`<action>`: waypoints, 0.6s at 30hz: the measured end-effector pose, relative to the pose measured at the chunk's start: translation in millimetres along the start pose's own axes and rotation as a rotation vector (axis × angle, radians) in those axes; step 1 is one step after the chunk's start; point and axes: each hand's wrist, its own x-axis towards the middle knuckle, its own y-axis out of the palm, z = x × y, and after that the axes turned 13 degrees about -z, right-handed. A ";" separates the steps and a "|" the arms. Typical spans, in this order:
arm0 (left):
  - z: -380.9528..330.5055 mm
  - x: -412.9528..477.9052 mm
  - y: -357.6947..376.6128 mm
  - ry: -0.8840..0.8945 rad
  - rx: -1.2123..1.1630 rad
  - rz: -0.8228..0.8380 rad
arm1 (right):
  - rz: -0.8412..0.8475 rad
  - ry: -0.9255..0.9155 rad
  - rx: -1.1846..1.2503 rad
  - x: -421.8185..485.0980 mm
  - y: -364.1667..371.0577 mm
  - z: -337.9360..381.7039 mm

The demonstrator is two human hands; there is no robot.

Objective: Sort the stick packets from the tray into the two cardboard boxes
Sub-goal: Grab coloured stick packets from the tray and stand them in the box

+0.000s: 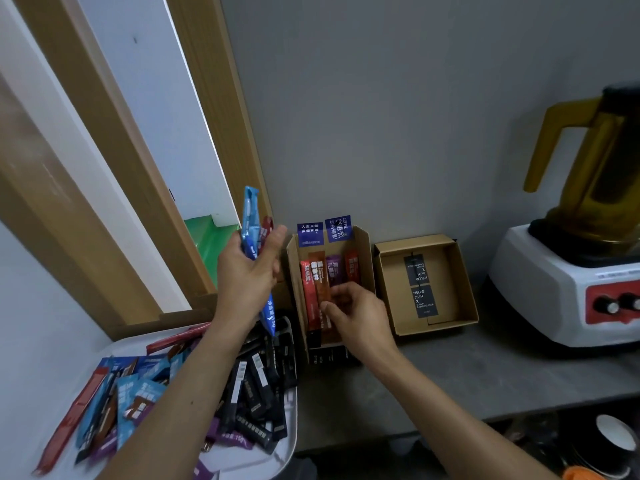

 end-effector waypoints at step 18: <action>23.2 -18.0 -6.5 -0.198 -0.081 0.030 | -0.069 -0.051 -0.126 10.9 30.4 -4.8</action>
